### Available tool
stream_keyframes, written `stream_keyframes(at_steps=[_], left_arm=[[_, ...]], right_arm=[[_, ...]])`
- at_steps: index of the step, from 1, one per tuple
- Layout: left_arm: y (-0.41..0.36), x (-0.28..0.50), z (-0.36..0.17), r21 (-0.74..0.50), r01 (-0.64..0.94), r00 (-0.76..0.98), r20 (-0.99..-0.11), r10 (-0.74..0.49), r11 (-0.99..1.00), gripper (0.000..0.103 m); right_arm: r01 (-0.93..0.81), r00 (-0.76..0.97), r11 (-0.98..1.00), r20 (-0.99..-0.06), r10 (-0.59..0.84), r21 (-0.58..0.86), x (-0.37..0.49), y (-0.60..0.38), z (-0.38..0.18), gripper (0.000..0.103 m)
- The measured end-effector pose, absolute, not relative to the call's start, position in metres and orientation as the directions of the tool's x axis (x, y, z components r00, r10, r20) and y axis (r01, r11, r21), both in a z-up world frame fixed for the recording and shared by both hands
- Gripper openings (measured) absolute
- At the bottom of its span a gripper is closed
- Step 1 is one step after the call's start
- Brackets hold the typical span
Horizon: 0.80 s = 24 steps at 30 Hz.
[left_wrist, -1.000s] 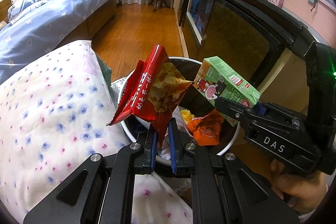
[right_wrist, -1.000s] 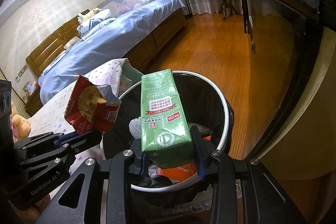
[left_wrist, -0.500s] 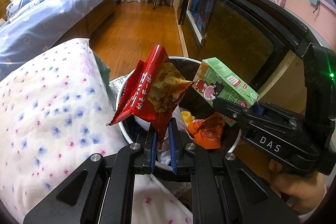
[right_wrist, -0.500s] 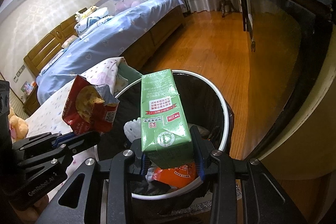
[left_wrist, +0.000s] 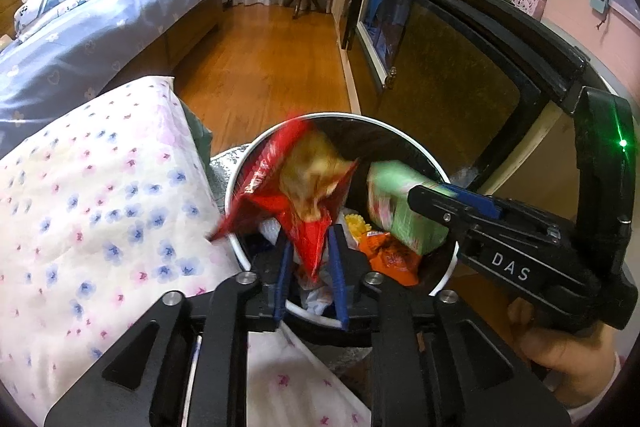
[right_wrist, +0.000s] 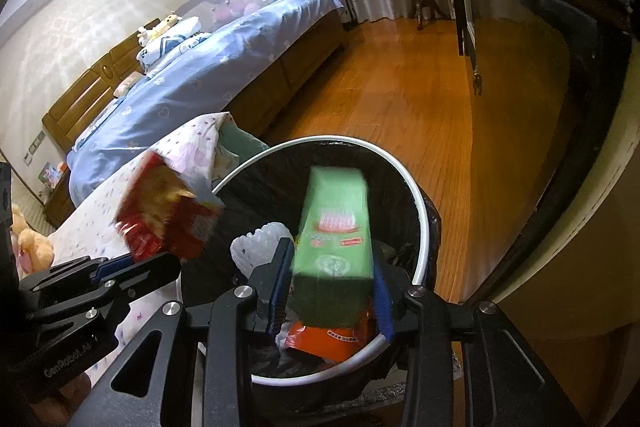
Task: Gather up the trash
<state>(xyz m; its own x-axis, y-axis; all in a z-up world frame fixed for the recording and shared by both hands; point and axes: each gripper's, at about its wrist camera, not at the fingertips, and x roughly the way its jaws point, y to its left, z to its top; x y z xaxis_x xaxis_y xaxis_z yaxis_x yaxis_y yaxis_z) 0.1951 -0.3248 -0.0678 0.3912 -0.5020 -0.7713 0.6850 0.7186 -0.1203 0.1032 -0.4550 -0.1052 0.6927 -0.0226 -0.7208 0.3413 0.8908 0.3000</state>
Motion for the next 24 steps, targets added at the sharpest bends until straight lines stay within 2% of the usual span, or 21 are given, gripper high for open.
stream_keyframes(at_steps=[9,12,20,24], left_arm=[[-0.292,0.186,-0.053,-0.108,0.643,0.461,-0.735,-0.496,0.758,0.054],[-0.271,0.181,-0.05,-0.122,0.616,0.482,-0.723,-0.495,0.778,0.057],[-0.202,0.158,-0.043,-0.158,0.534,0.55,-0.681,-0.483,0.831,0.06],[-0.172,0.146,-0.039,-0.16,0.492,0.591,-0.66,-0.464,0.856,0.066]], right_arm=[[0.333,0.716,0.891,-0.698,-0.025,0.309,0.095,-0.443,-0.093,0.039],[0.323,0.729,0.892,-0.684,-0.022,0.315,0.09,-0.436,-0.087,0.041],[0.261,0.78,0.919,-0.626,-0.019,0.297,0.07,-0.395,-0.064,0.061],[0.219,0.803,0.929,-0.596,0.002,0.297,0.061,-0.368,-0.055,0.072]])
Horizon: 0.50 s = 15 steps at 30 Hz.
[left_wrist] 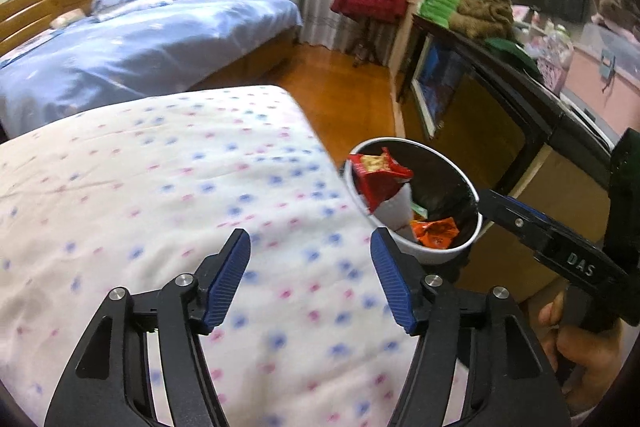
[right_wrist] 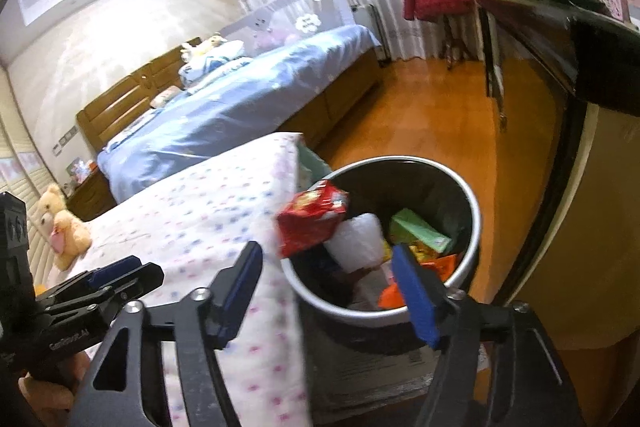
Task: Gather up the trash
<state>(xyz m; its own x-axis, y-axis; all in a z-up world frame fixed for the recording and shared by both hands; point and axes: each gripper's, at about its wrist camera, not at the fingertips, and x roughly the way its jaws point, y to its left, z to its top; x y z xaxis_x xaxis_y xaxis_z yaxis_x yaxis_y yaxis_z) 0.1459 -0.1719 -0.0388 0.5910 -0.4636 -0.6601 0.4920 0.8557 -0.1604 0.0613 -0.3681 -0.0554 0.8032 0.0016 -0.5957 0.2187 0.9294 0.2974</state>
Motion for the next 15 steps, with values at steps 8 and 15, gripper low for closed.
stream_keyframes(at_steps=[8,15], left_arm=[[-0.108,0.125,-0.033,-0.148,0.389,0.68,-0.62,-0.392,0.909,0.073],[-0.067,0.11,-0.012,-0.136,0.311,0.768,-0.546,-0.333,0.941,0.081]], right_arm=[[0.126,0.818,0.947,-0.572,0.069,0.294,0.054,-0.314,-0.052,0.077],[0.053,0.865,0.969,-0.496,0.077,0.243,0.054,-0.277,-0.028,0.084]])
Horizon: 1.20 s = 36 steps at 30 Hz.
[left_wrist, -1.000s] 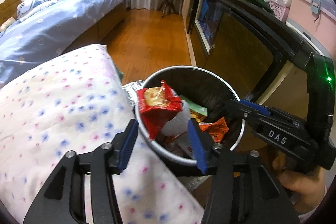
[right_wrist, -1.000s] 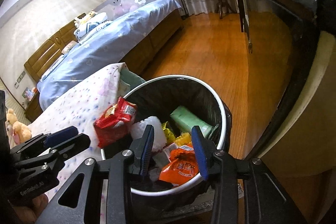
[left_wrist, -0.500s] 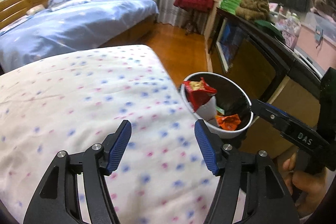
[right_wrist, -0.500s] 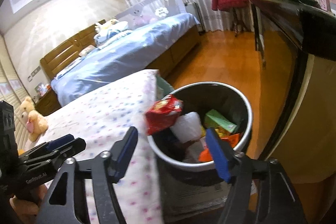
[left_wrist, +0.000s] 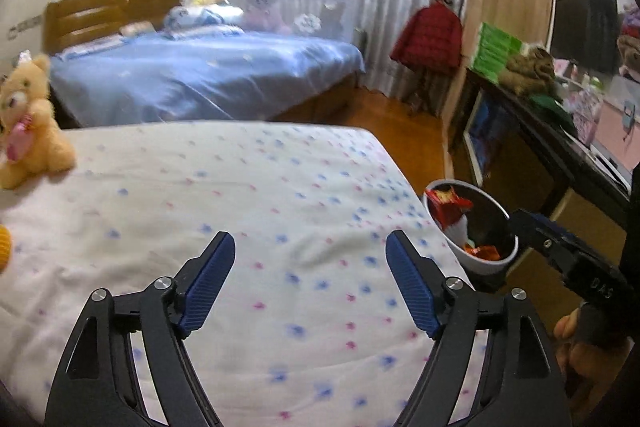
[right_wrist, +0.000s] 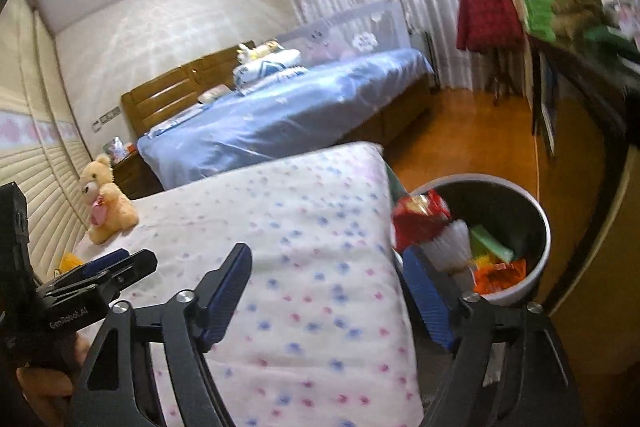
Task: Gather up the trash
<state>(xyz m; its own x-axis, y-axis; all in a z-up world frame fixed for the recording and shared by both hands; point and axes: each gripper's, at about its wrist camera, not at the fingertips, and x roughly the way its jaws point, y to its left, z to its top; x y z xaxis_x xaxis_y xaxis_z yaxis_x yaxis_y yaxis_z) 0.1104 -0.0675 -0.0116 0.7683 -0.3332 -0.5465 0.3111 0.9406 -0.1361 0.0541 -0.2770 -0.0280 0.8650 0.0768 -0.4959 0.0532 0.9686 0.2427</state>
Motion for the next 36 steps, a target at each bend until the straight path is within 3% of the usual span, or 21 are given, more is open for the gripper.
stream_keyframes(at_steps=[2,5,6,9,16,36], left_arm=[[-0.061,0.104,-0.003,-0.122,0.295,0.799,-0.513,-0.315,0.948,0.084],[-0.056,0.09,0.007,-0.069,0.253,0.862,-0.436,-0.257,0.965,0.102],[-0.054,0.088,0.008,-0.048,0.234,0.878,-0.417,-0.233,0.971,0.103],[-0.055,0.088,0.009,0.004,0.19,0.902,-0.395,-0.173,0.982,0.103],[-0.051,0.088,0.007,0.018,0.163,0.913,-0.382,-0.144,0.986,0.103],[-0.048,0.087,0.01,0.019,0.151,0.912,-0.388,-0.132,0.988,0.103]], right_arm=[[0.036,0.882,0.976,-0.466,0.07,0.216,0.054,-0.269,-0.017,0.092],[0.026,0.916,0.986,-0.399,0.043,0.166,0.048,-0.257,-0.002,0.103],[0.027,0.924,0.988,-0.38,0.034,0.155,0.047,-0.255,0.0,0.103],[0.019,0.934,0.992,-0.356,0.027,0.126,0.05,-0.247,-0.001,0.103],[0.009,0.916,0.995,-0.399,0.034,0.104,0.063,-0.242,-0.012,0.103],[0.008,0.909,0.994,-0.415,0.039,0.111,0.065,-0.245,-0.017,0.103]])
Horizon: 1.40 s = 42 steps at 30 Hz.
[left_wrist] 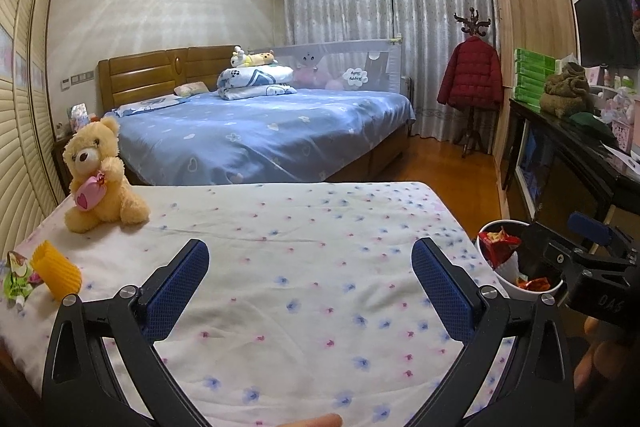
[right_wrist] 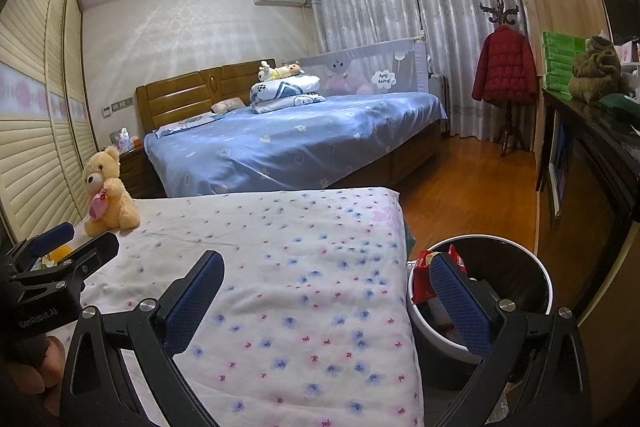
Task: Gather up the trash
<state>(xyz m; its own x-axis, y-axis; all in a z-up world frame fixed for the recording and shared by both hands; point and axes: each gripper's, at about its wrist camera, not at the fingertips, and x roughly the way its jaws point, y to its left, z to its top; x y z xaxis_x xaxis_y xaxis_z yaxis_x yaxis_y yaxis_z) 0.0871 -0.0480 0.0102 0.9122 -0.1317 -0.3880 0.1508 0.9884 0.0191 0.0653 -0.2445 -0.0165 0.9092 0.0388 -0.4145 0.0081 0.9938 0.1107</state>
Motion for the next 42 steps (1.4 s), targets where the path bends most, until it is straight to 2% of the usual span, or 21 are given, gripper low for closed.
stream_keyframes(at_steps=[42], left_arm=[[-0.0553,0.0818,0.0079,0.024,0.154,0.913,-0.385,-0.133,0.988,0.103]], right_arm=[[0.006,0.906,0.995,-0.422,0.038,0.102,0.062,-0.2416,-0.0152,0.103]])
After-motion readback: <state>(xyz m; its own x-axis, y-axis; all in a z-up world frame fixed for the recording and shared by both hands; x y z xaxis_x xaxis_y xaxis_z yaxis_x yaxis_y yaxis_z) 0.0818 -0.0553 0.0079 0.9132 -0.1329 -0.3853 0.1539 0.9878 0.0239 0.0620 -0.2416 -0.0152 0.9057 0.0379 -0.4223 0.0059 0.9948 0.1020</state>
